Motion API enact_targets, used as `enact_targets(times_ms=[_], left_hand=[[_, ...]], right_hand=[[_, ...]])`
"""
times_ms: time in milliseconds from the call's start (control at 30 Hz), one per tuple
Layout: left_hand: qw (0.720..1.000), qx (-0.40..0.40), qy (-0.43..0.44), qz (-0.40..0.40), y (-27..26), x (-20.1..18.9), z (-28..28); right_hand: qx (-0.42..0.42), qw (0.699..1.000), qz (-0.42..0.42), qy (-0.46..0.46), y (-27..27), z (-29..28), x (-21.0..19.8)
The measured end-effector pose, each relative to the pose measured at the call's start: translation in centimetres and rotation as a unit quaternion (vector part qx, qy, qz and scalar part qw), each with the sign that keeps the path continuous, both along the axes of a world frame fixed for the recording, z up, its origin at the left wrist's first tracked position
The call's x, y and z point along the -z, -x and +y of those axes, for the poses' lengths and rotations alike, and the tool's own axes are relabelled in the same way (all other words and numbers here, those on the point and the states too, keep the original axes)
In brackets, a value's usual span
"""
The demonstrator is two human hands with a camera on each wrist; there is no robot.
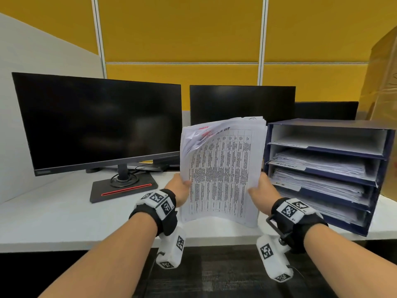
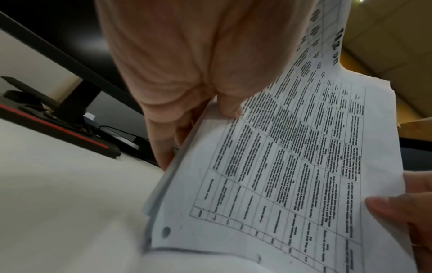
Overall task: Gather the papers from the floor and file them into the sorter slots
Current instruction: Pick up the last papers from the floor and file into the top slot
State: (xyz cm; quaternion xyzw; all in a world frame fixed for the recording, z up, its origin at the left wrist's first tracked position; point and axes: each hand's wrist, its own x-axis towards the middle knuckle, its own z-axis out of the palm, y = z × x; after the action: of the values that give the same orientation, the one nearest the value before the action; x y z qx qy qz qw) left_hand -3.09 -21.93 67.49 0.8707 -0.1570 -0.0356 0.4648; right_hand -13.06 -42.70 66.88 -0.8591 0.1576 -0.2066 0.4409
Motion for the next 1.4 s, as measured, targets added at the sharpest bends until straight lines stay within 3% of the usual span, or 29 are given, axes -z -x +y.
enact_targets(times_ms=[100,300,467,633,733,867,1133,1400], left_hand=[[1.0,-0.011,-0.007,-0.023,0.2,0.0,0.1],[0.998,-0.034,0.02,-0.047,0.5,-1.6,0.6],[0.985,-0.083,0.084,-0.122,0.6,-1.8,0.4],[0.996,-0.064,-0.005,-0.068,0.6,1.3,0.5],[0.997,-0.049,-0.033,-0.057,0.2,2.2,0.4],[0.995,-0.059,-0.037,-0.073,0.1,0.7,0.4],[0.995,-0.005,0.055,-0.087,2.5,-3.8,-1.6],[0.99,0.019,0.084,-0.113,5.4,-5.6,-4.2]], right_hand=[[0.006,1.0,0.022,0.022,0.5,-0.4,0.0],[0.011,0.999,-0.03,0.026,1.5,-0.3,-1.4],[0.04,0.996,-0.082,0.008,1.2,0.7,-1.7],[0.006,0.999,0.029,0.026,1.0,1.1,0.5],[-0.002,0.998,0.048,0.037,0.9,0.9,1.1],[0.003,0.998,0.023,0.061,1.0,-0.2,0.1],[0.022,0.99,-0.013,0.141,3.8,-3.2,-5.6],[0.055,0.995,-0.027,0.083,7.7,-4.7,-7.3]])
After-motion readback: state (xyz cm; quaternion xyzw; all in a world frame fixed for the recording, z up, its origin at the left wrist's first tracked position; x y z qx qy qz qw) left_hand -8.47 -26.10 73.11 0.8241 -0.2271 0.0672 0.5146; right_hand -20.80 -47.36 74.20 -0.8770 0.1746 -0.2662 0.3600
